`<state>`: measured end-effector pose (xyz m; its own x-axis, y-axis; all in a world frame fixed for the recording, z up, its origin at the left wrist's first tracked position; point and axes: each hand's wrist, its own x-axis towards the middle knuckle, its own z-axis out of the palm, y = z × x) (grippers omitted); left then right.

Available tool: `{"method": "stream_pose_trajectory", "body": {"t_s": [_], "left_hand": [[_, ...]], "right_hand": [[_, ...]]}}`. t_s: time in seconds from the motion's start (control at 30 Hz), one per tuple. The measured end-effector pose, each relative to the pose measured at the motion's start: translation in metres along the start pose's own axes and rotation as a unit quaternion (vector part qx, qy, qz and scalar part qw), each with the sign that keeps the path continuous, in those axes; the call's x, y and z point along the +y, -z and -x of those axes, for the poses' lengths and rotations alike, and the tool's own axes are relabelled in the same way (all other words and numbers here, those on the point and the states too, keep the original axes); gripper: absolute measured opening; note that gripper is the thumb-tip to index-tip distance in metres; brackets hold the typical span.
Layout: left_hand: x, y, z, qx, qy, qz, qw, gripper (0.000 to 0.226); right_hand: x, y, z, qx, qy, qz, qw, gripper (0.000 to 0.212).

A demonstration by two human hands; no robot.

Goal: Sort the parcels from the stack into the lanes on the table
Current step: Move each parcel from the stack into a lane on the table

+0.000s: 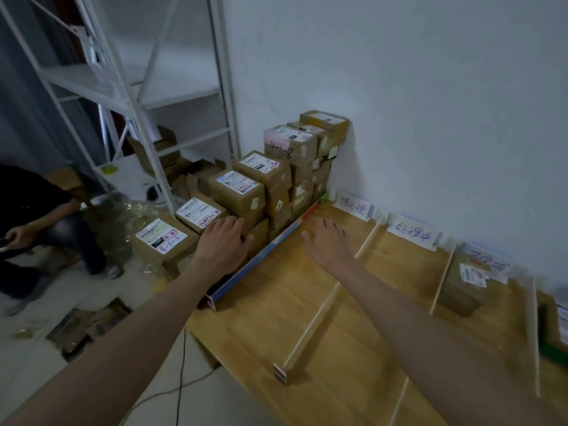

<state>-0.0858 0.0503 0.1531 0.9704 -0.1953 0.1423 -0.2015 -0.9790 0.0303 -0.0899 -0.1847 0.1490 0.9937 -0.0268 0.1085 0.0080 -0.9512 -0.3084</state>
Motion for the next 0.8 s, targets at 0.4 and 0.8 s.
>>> {"method": "stream_pose_trajectory", "body": {"t_s": [0.4, 0.8], "left_hand": [[-0.103, -0.006, -0.098, -0.013, 0.049, -0.019, 0.999, 0.058], [-0.17, -0.025, -0.21, -0.029, 0.023, 0.059, 0.998, 0.056]], "right_hand": [[-0.067, -0.048, -0.118, -0.062, -0.017, -0.066, 0.996, 0.054], [-0.122, -0.089, -0.202, -0.12, -0.174, -0.149, 0.966, 0.07]]}}
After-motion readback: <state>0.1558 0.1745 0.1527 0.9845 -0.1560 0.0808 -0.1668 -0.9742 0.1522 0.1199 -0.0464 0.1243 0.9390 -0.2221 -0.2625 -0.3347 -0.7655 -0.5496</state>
